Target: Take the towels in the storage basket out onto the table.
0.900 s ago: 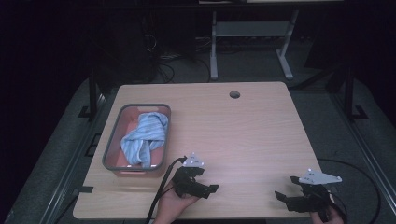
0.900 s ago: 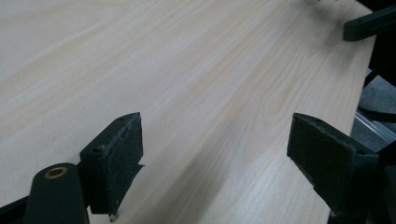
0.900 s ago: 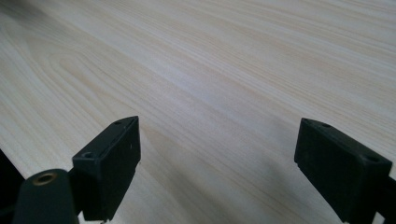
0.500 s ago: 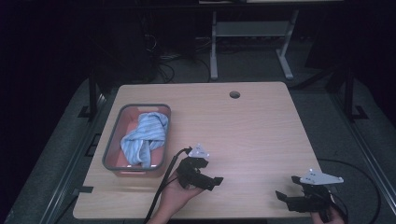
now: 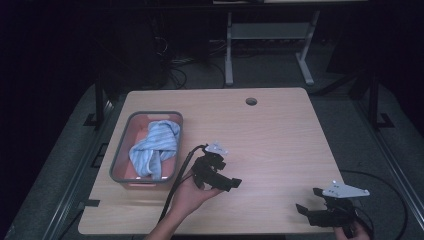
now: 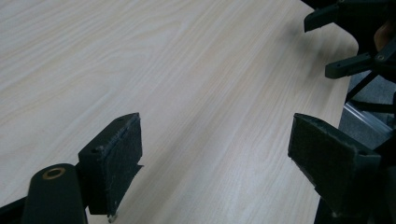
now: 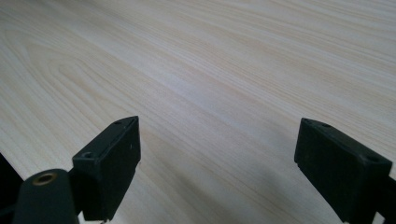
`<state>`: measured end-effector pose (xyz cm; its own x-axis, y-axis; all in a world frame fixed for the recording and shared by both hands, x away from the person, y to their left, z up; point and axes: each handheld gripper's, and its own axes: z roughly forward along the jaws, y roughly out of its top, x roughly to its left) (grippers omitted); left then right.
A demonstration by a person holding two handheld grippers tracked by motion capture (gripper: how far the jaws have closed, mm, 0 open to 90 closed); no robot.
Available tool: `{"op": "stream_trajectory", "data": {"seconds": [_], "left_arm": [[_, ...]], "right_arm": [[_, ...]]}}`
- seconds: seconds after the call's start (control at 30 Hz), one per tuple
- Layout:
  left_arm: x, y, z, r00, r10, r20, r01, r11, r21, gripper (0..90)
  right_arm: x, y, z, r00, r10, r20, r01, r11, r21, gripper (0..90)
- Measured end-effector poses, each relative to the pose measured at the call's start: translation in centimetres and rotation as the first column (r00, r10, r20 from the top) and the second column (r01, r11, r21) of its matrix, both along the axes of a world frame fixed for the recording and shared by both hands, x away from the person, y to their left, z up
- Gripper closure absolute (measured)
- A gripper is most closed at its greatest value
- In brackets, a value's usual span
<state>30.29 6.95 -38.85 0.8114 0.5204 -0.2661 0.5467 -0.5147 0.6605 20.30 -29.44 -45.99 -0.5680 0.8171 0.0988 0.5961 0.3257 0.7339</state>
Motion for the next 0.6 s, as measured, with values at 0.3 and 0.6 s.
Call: {"op": "stream_trajectory", "data": {"seconds": [0.3, 0.6], "left_arm": [[1.9, 0.9, 2.1, 0.9998, -0.002, -0.02, 0.003, 0.9997, 0.025, 17.5], [4.0, 2.9, 3.6, 0.9984, 0.042, -0.038, -0.041, 0.9986, 0.032, 19.8]], "right_arm": [[0.1, 0.3, 0.0, 0.9999, 0.011, -0.001, -0.011, 0.9999, -0.005, 14.0], [0.2, 0.2, 0.0, 1.0, 0.007, -0.001, -0.007, 1.0, -0.003, 14.0]]}}
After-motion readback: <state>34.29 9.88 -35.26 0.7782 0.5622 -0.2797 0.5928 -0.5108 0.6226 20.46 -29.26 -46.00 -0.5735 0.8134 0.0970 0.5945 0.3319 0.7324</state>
